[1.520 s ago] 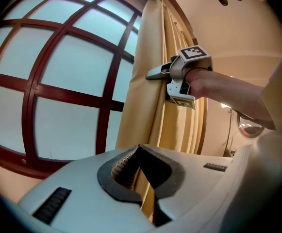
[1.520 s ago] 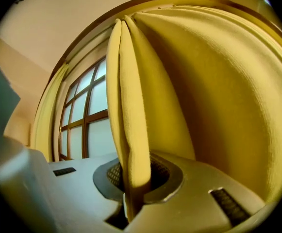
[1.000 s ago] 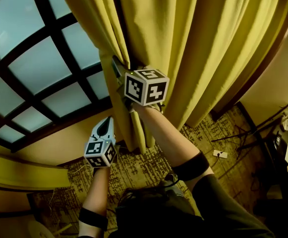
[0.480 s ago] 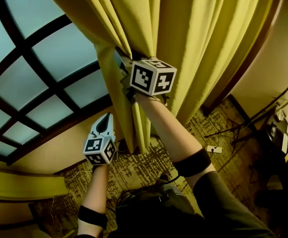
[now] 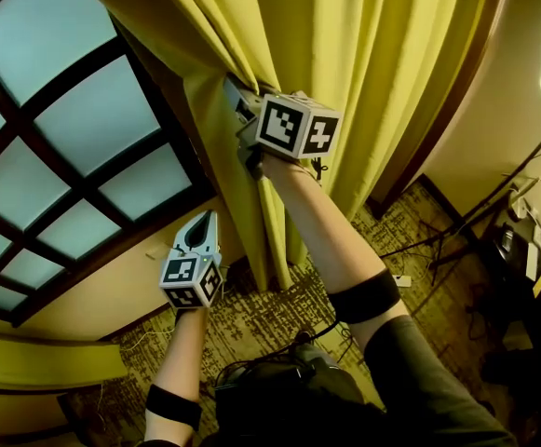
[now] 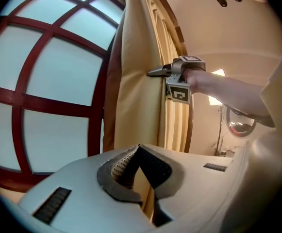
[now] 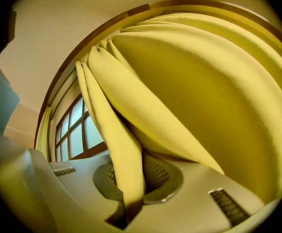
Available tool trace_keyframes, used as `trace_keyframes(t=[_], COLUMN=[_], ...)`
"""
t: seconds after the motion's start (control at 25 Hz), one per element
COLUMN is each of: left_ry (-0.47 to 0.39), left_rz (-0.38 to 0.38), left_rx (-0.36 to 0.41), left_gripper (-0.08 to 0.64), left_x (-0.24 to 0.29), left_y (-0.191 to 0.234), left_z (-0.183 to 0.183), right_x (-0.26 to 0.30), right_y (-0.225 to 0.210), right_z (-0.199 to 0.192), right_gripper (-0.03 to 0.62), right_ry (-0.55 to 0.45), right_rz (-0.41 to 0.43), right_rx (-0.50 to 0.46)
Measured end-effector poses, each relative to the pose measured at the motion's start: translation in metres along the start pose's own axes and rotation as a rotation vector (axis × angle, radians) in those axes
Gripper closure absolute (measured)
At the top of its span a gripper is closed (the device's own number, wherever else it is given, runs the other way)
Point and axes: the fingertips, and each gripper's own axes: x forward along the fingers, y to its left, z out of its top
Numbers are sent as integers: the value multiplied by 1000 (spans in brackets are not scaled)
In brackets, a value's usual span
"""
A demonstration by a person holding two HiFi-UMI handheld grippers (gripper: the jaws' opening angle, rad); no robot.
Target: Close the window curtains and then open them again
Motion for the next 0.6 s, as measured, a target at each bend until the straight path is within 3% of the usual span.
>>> trace_keyframes(t=[0.6], left_ry=[0], left_rz=[-24], left_rx=[4], left_gripper=[557], left_x=[50], left_y=[-34], left_z=[0], right_x=[-44], right_y=[-112], right_z=[83], right_gripper=[558], right_ry=[-112], right_rz=[-104], right_rx=[23])
